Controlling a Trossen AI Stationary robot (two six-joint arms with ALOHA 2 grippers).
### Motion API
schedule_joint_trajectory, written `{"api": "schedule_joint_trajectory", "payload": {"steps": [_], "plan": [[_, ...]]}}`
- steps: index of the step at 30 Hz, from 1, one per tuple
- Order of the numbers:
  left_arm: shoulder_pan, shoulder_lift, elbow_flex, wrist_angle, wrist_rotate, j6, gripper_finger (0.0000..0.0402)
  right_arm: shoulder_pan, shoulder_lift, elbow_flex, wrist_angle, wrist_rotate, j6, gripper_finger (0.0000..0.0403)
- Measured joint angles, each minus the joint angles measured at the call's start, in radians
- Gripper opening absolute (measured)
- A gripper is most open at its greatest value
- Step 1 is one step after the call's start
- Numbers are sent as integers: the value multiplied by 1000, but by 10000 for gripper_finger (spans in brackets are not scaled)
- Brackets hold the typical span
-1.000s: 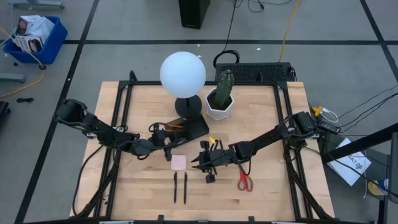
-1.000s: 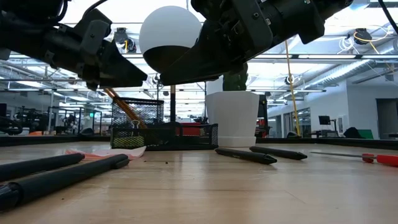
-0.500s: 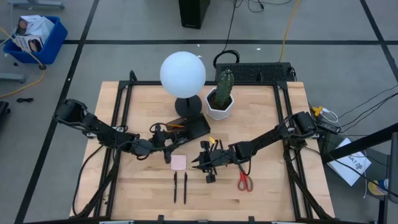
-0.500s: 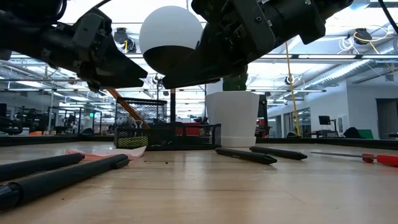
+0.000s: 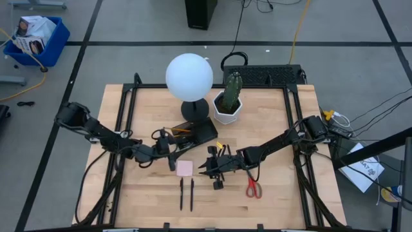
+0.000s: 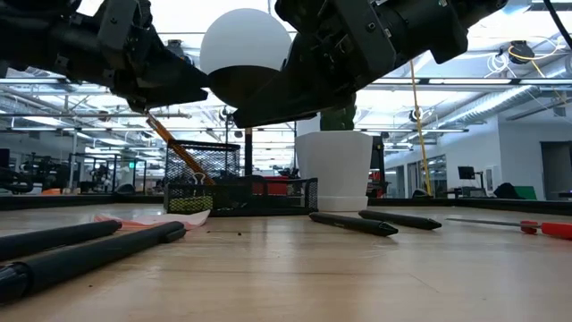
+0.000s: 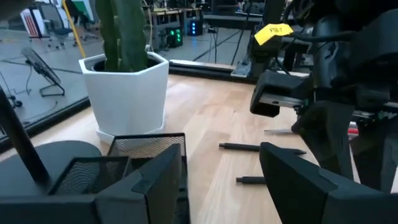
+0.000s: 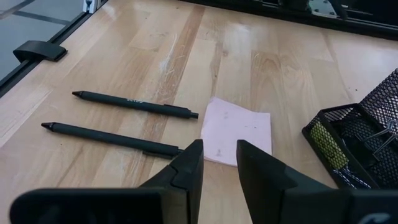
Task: Pick and place office supplies into organizer
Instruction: Put the red scissors into the desk organizer
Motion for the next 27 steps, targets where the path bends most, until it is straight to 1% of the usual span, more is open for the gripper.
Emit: {"api": "schedule_joint_trajectory", "payload": {"steps": [5,11,14,17,19,21,27], "plan": [[-7,-8,0,11,-5,30,225,0,0,0,0,0,0,89],[-39,-9,0,113,-1,58,225,0,0,0,0,0,0,89],[-57,-14,0,194,74,85,225,0,0,0,-9,1,6,89],[-72,-15,0,254,184,88,225,0,0,0,-58,1,37,89],[-81,-15,0,272,276,82,225,0,0,0,-96,2,63,89],[-94,-15,0,268,336,72,225,-1,0,0,-123,9,118,89],[-127,-15,0,239,337,71,225,-2,0,0,-179,74,281,89]]}}
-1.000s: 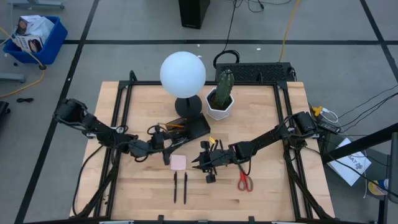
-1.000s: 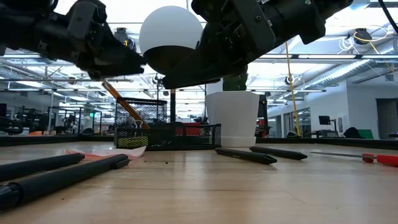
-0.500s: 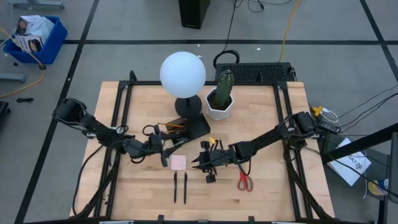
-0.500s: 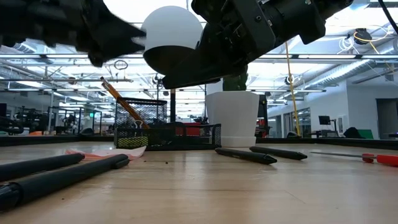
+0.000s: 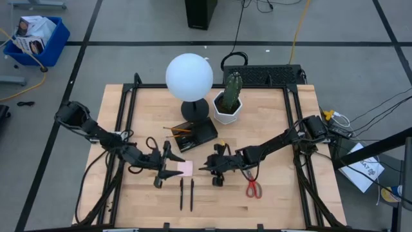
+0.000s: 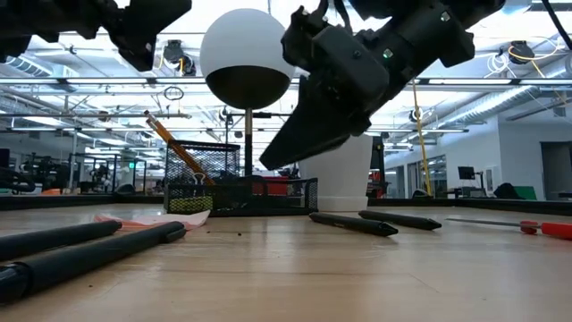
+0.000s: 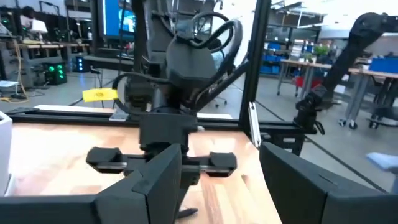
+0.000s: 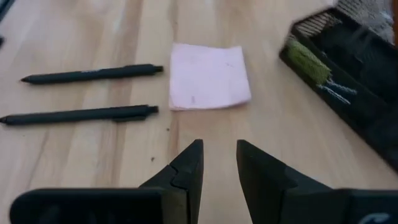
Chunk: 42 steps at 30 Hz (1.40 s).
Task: Pick and place office supplies into organizer
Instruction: Put the red scissors into the desk organizer
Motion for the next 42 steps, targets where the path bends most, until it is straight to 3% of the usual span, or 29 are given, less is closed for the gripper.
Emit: {"api": "schedule_joint_trajectory", "payload": {"steps": [11,22,31,42], "plan": [[-3,0,0,-39,-5,-3,225,40,0,0,-122,57,210,89],[-3,0,1,-42,-5,-18,225,126,-135,0,-214,-182,431,89],[-3,0,1,-53,-5,-24,225,276,-240,0,-276,-204,687,89],[-2,0,1,-66,-5,-8,225,415,-262,0,-468,-201,1074,89]]}}
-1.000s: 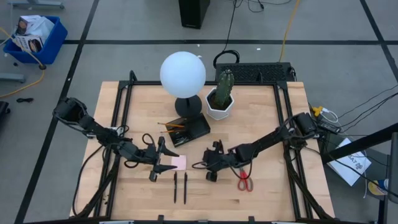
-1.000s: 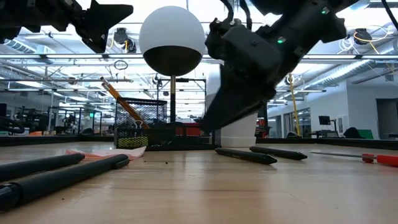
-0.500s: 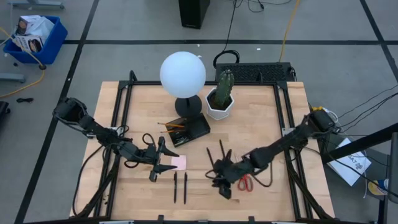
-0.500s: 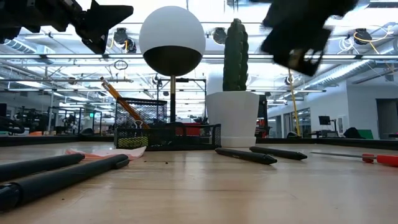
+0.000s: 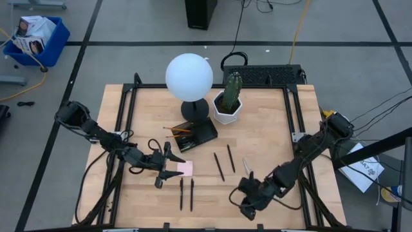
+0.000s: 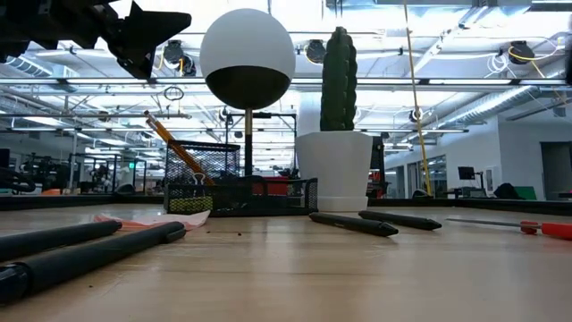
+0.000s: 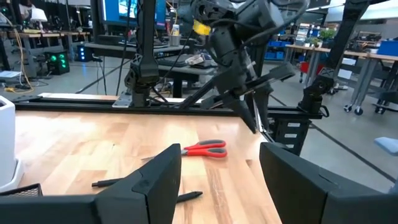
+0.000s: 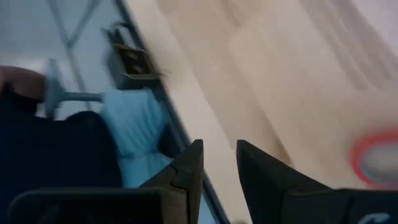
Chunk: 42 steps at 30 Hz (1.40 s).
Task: Pick and place office supplies into organizer
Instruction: Put the red scissors into the desk organizer
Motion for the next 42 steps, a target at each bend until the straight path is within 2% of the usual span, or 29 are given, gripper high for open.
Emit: {"api": "schedule_joint_trajectory", "payload": {"steps": [20,29,38,42], "plan": [[19,0,0,-1,0,17,225,54,-39,0,-569,4,300,89],[19,0,0,-7,0,14,225,54,-38,-115,-402,21,347,89],[19,0,0,-7,1,14,225,77,-38,-165,-390,24,401,89],[19,0,0,-7,1,14,225,81,-38,-204,-322,39,417,89]]}}
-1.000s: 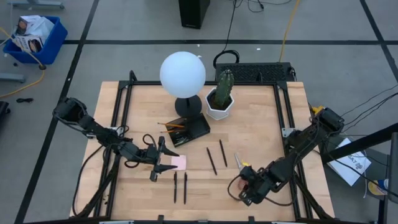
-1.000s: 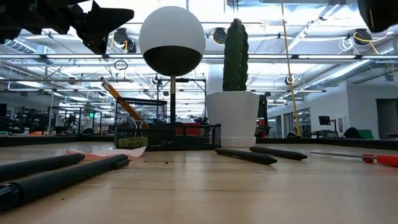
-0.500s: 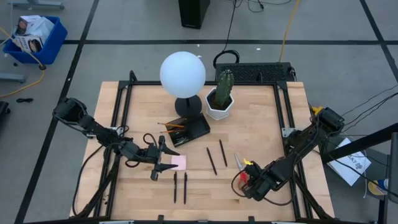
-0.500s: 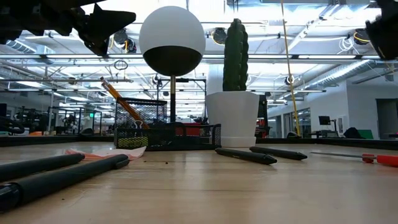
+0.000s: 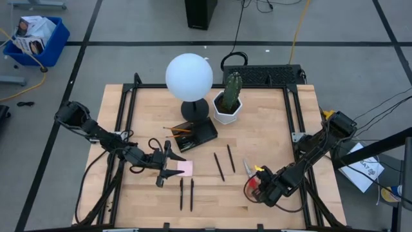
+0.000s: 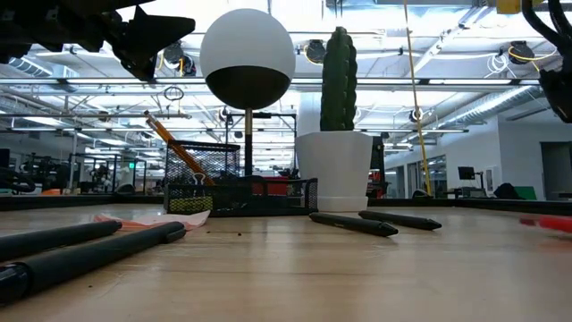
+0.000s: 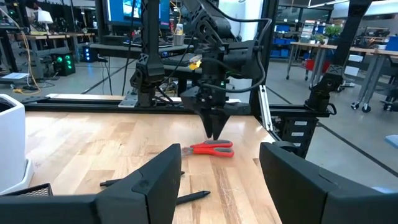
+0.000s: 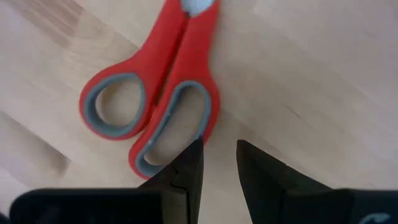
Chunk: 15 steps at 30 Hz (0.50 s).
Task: Pick and place office supplies into organizer
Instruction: Put the red scissors into the desk organizer
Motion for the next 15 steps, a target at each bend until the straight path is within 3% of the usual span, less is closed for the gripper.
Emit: {"api": "schedule_joint_trajectory", "payload": {"steps": [10,15], "plan": [[0,0,0,0,0,-3,225,-1,0,-16,65,19,0,89],[0,0,0,0,0,-3,225,-1,0,-17,133,113,-54,89]]}}
